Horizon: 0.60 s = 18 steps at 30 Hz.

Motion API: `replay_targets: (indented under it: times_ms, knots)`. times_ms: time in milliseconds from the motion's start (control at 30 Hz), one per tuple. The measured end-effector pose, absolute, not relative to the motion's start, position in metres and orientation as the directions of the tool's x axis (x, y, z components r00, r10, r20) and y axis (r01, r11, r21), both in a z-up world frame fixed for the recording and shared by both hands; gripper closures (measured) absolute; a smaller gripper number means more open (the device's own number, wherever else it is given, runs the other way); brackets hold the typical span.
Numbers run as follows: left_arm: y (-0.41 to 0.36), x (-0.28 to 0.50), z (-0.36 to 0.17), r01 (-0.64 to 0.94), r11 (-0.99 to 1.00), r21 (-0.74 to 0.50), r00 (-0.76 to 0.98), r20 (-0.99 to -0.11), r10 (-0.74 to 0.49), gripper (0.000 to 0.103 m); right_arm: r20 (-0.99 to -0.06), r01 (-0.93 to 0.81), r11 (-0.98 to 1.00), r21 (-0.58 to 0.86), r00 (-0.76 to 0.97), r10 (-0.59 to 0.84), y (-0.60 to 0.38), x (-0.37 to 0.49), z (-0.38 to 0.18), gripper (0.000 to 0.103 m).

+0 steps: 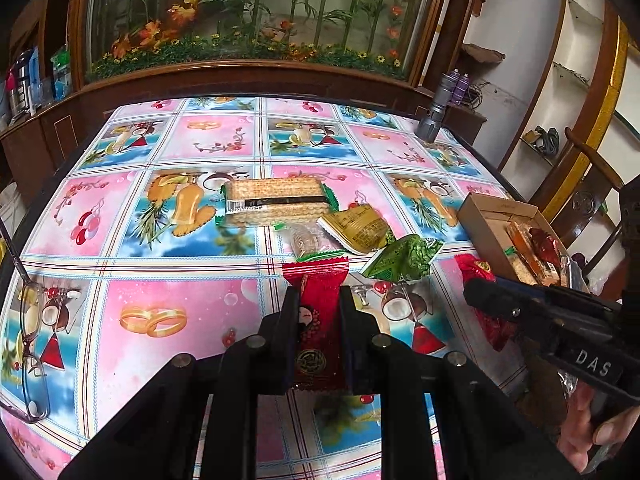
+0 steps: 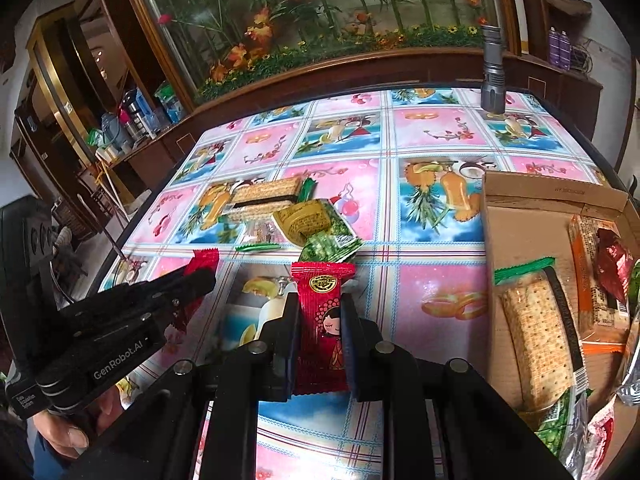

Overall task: Organize snacks
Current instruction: 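Carry the red candy with the left gripper while the right carries its red candy to the box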

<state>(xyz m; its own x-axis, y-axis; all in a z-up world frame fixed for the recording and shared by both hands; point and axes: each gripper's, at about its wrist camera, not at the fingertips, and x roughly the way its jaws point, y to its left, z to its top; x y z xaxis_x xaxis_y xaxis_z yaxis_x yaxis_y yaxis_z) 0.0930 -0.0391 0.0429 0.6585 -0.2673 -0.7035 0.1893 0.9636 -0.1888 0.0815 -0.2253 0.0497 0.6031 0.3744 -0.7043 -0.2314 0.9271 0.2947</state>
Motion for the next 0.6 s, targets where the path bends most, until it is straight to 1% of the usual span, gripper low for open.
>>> replay_targets:
  times_ms: [200,600]
  knots:
    - [-0.039,0.093,0.044,0.192,0.962,-0.194,0.66,-0.7,-0.273,0.086,-0.692,-0.215,0.924,0.316,0.615,0.379,-0.234,0.082,0.053,0.083]
    - [-0.045,0.086,0.054,0.235,0.945,-0.229,0.675,-0.661,-0.328,0.086,-0.656,-0.165,0.917,0.362,0.654,0.376,-0.264,0.082,0.065,0.083]
